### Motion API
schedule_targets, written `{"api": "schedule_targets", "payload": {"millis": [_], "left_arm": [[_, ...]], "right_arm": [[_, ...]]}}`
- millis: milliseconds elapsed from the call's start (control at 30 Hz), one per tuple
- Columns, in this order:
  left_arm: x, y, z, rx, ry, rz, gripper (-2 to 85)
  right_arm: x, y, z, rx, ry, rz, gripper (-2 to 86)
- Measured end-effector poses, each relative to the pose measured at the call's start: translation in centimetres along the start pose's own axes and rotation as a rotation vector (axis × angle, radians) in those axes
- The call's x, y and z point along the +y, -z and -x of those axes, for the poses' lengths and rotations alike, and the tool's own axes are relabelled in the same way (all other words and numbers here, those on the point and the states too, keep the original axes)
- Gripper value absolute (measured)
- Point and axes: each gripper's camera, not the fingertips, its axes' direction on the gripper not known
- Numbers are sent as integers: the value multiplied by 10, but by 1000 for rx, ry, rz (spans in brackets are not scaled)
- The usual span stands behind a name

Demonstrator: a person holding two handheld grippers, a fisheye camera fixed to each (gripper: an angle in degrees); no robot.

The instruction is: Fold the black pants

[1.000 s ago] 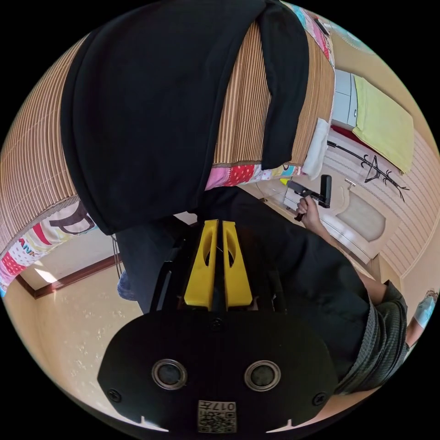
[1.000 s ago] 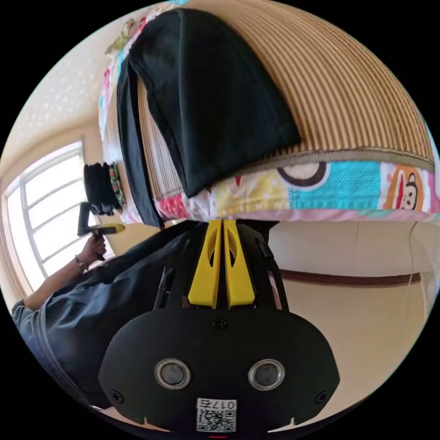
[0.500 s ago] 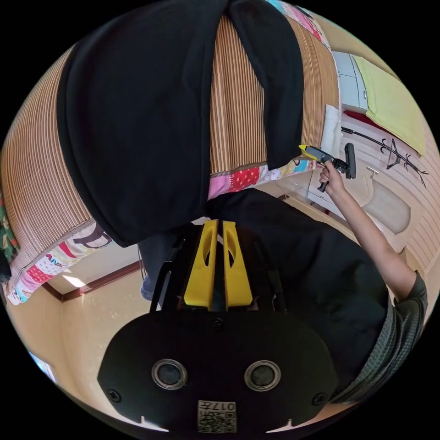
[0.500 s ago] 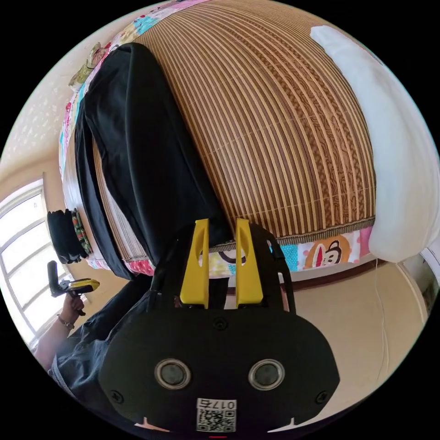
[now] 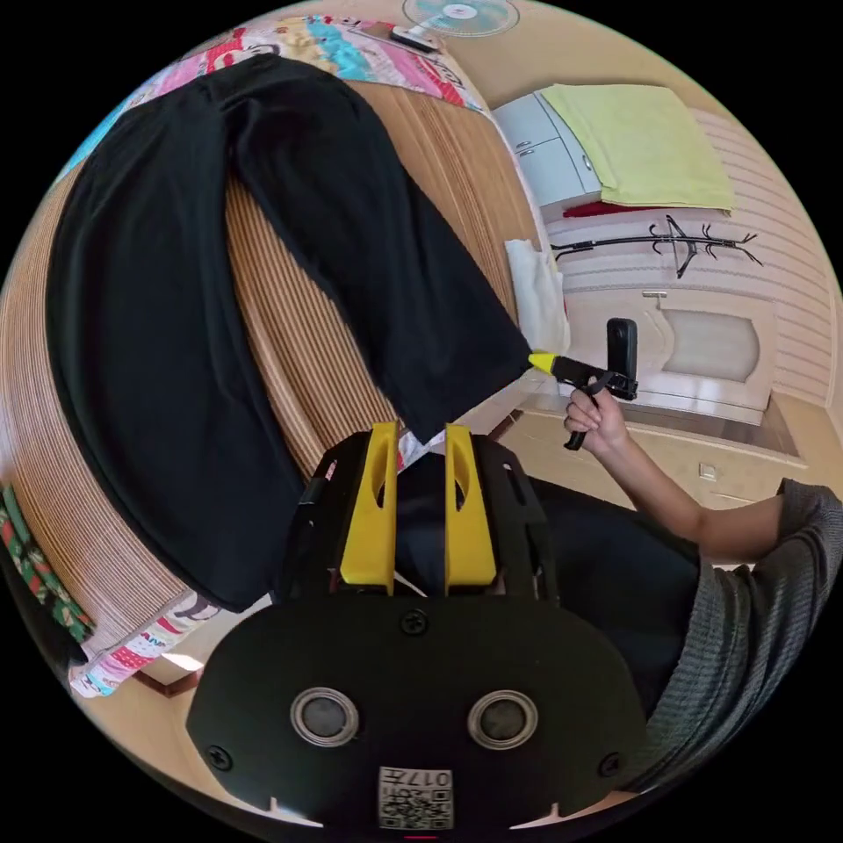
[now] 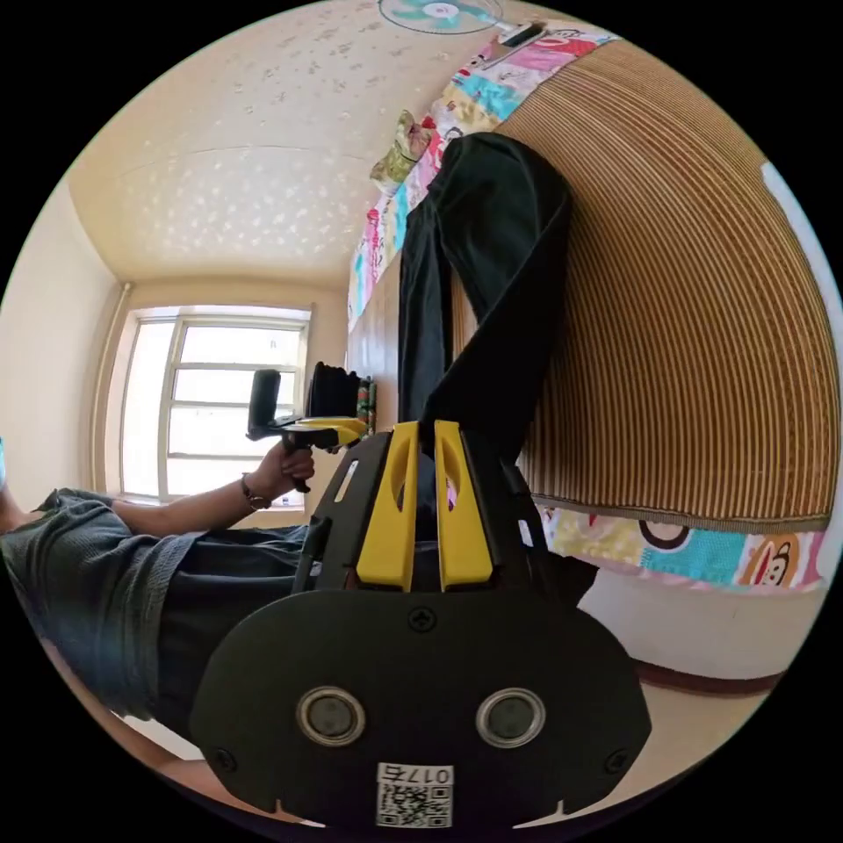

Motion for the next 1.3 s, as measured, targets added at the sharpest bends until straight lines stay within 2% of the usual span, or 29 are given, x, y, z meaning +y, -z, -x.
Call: {"api": "schedule_targets", "payload": {"millis": [133, 233, 300, 367, 433, 500, 633, 700, 833, 1000, 1167, 1233, 1300], "left_arm": [[-47, -9, -12, 110, -22, -23, 158], [-68, -25, -7, 122, -7, 34, 158], [-70, -34, -2, 51, 15, 86, 135], [-62, -41, 5, -49, 34, 125, 32], [-50, -42, 7, -63, 12, 108, 6], [-39, -42, 8, -47, -4, 94, -2], [-16, -44, 14, -2, 28, 54, -7], [-10, -46, 12, 18, 27, 40, -8], [0, -51, 2, 14, 5, 27, -8], [10, -42, -2, 23, 15, 0, -8], [24, -21, 9, 62, 62, -45, -8], [28, -14, 16, 86, 80, -56, -9], [32, -9, 22, 107, 105, -66, -9]], "right_arm": [[-35, -43, 48, -105, 142, 134, 30], [-54, -77, 75, -89, 205, 244, 28], [-63, -94, 88, -48, 247, 341, 26], [-73, -104, 93, -63, 285, 473, 22], [-92, -99, 93, -135, 308, 596, 15], [-116, -80, 84, -52, 233, 531, 14], [-189, -41, 57, 120, -40, 212, 25], [-220, -45, 57, 145, -46, 127, 37], [-288, -87, 45, 324, -163, 28, 76], [-311, -105, 21, 357, -351, -108, 55], [-305, -87, 70, 484, -287, -352, 83], [-306, -86, 79, 545, -304, -361, 104], [-311, -94, 70, 502, -322, -288, 115]]}}
